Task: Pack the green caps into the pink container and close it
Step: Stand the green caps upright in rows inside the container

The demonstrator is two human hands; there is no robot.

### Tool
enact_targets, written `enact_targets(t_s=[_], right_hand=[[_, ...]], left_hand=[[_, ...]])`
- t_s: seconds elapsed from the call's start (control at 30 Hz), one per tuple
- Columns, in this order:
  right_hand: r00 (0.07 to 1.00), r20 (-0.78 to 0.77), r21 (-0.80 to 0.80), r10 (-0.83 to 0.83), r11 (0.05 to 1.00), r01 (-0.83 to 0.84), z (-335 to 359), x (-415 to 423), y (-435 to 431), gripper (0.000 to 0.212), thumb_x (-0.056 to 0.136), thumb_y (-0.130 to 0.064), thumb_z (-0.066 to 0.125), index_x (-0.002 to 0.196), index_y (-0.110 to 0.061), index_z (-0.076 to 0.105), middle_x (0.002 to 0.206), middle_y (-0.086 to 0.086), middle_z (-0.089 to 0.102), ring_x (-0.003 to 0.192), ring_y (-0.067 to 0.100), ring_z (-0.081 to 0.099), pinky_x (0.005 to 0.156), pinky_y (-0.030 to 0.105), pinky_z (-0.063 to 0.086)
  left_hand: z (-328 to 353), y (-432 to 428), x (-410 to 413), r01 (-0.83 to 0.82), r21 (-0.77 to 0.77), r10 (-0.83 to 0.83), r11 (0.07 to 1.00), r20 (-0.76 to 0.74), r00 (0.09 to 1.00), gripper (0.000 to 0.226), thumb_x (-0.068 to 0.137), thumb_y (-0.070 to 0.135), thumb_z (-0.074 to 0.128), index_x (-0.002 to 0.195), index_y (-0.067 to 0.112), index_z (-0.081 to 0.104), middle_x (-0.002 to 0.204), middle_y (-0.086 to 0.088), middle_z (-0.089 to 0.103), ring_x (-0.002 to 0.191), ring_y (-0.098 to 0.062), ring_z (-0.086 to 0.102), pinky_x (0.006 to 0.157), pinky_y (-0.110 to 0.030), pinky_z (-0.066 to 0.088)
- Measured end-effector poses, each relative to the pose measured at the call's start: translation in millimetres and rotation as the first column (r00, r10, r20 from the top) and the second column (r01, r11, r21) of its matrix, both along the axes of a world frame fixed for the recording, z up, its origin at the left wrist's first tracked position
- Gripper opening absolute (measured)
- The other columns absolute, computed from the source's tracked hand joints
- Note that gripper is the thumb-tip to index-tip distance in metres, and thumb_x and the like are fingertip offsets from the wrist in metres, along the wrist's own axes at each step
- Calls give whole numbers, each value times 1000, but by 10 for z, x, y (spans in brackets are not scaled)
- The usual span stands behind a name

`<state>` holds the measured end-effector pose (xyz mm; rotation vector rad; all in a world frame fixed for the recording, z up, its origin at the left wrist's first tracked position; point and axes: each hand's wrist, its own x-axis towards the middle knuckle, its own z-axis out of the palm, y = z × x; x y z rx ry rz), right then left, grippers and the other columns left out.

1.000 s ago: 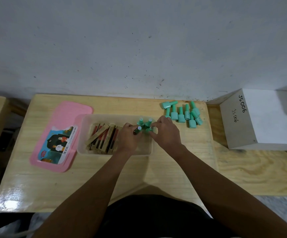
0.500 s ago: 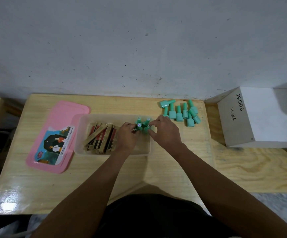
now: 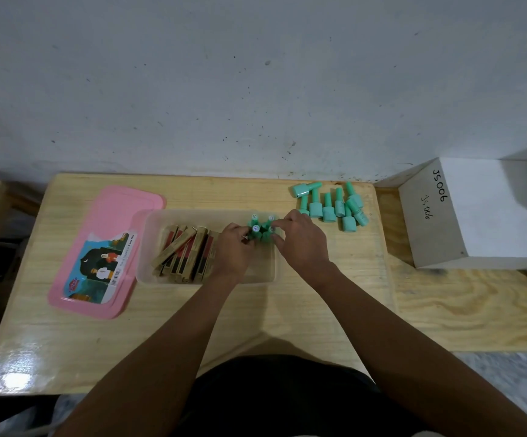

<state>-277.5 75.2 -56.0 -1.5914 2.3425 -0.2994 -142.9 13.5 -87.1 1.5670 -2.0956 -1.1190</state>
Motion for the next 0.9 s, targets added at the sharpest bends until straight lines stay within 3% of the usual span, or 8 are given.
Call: enact_targets(t_s=[0.2,0.33,0.47,0.7,0.8,0.9], right_hand=[[996,81,-34,-30,999,33,15,-34,23,32,91,-34,63,121,-26,66,105,-1,60,101,16,56,73,32,49],[994,98,-91,-43,994,52,55,-83,99,30,91,-40,63,120,-31,65,101,-7,60,94,8,55,66,26,43],[984,140,-154,-112,979,134,97,-226,301,28,90,-44,63,116,-34,66,97,-13,58,83,1,51,62,23,41],[899,178,-116,-400,898,423,-3,-846,796,25,92,-40,60,114,-31,67,97,-14,59,77,7,55,60,25,43],[842,213,-76,-496,851,520,-71,-1161,910,27,93,-38,59,117,-27,67,104,-5,67,79,10,57,62,26,40],[796,271,-4,-542,826,564,-157,-1442,895,33,94,-39,58,123,-24,64,111,-3,68,86,12,60,66,26,40]], left_hand=[[-5,8,-2,-2,-10,2,1000,-7,1000,24,80,2,65,103,6,72,94,-11,63,83,-22,63,75,-25,50],[5,24,18,-28,-20,27,999,-28,999,26,80,11,69,105,8,71,96,-11,66,81,-22,65,74,-35,56],[69,58,62,-70,-69,66,995,-61,996,29,77,24,75,103,14,66,97,-4,61,78,-16,58,65,-29,49],[430,203,-143,73,-346,-109,935,-87,990,25,82,31,69,102,17,63,95,4,59,79,-8,53,61,-24,46],[520,297,-450,149,-364,-205,919,-120,971,20,83,33,66,99,20,65,90,7,58,76,-4,50,60,-22,45],[517,384,-824,209,-285,-264,935,-170,949,19,85,31,64,99,19,67,87,7,57,72,-5,48,62,-22,44]])
